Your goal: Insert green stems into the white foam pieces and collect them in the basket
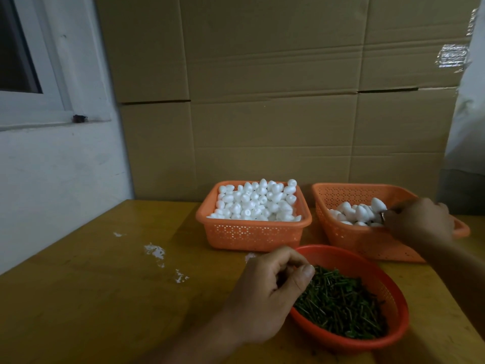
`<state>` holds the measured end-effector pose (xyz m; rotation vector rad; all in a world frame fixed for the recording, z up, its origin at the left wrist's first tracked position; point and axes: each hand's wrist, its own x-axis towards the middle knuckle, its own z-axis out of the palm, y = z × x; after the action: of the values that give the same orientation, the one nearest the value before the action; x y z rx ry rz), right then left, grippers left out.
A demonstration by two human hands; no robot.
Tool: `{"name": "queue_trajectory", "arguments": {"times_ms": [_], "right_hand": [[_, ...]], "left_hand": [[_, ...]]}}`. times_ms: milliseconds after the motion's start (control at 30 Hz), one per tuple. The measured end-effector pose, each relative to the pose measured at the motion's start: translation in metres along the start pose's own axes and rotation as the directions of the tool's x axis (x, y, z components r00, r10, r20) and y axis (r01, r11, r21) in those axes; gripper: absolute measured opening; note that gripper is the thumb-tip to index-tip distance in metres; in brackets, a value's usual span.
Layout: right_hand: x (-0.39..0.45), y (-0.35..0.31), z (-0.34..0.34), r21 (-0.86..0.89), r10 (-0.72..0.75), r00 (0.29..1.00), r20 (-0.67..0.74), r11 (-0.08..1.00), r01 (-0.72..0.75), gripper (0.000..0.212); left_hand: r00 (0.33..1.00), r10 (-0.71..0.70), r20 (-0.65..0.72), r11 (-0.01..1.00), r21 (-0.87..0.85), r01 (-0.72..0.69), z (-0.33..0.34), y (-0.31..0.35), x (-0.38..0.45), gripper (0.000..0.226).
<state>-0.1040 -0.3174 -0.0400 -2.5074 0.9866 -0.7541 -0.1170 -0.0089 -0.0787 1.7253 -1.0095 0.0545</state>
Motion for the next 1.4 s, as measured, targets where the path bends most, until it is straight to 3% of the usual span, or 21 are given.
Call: {"name": "queue_trajectory", "arguments": {"times_ms": [200, 367, 633, 867, 933, 1033, 1200, 1400], "right_hand": [[-0.029, -0.017, -0.012, 0.456, -0.04, 0.986, -0.159, 0.883, 0.109, 0.023], [-0.072, -0.036, -0.023, 0.595, -0.166, 0.978, -0.129, 0.776, 0.21, 0.025], [-0.119, -0.03, -0.022, 0.497, -0.464, 0.883, 0.079, 0.786, 0.368, 0.021], [-0.121, -0.03, -0.015, 0.528, -0.483, 0.872, 0.078, 0.762, 0.375, 0.017], [-0.122, -0.029, -0.014, 0.534, -0.48, 0.875, 0.069, 0.759, 0.374, 0.016], [-0.122, -0.03, -0.013, 0.533, -0.483, 0.873, 0.069, 0.757, 0.377, 0.015], [-0.125, -0.03, -0.01, 0.515, -0.496, 0.863, 0.097, 0.767, 0.383, 0.015], [-0.127, -0.03, -0.007, 0.495, -0.497, 0.861, 0.105, 0.777, 0.388, 0.015]], "left_hand": [[1.0, -0.008, -0.015, 0.999, -0.032, 0.008, 0.0, 0.003, -0.001, 0.04], [0.999, 0.003, -0.039, 1.0, -0.013, -0.004, -0.001, 0.003, 0.0, 0.042], [0.983, -0.036, -0.177, 0.999, 0.024, 0.041, -0.007, 0.001, 0.006, 0.042], [0.964, -0.167, -0.209, 0.978, 0.088, 0.189, -0.04, -0.012, 0.032, 0.028], [0.957, -0.181, -0.228, 0.954, 0.196, 0.227, -0.054, -0.019, 0.05, 0.027], [0.957, -0.165, -0.237, 0.864, 0.433, 0.256, -0.08, -0.031, 0.085, 0.026], [0.949, -0.297, -0.106, 0.585, 0.766, 0.269, -0.117, -0.045, 0.13, 0.021], [0.857, -0.515, 0.011, 0.304, 0.937, 0.171, -0.122, -0.061, 0.159, 0.014]]}}
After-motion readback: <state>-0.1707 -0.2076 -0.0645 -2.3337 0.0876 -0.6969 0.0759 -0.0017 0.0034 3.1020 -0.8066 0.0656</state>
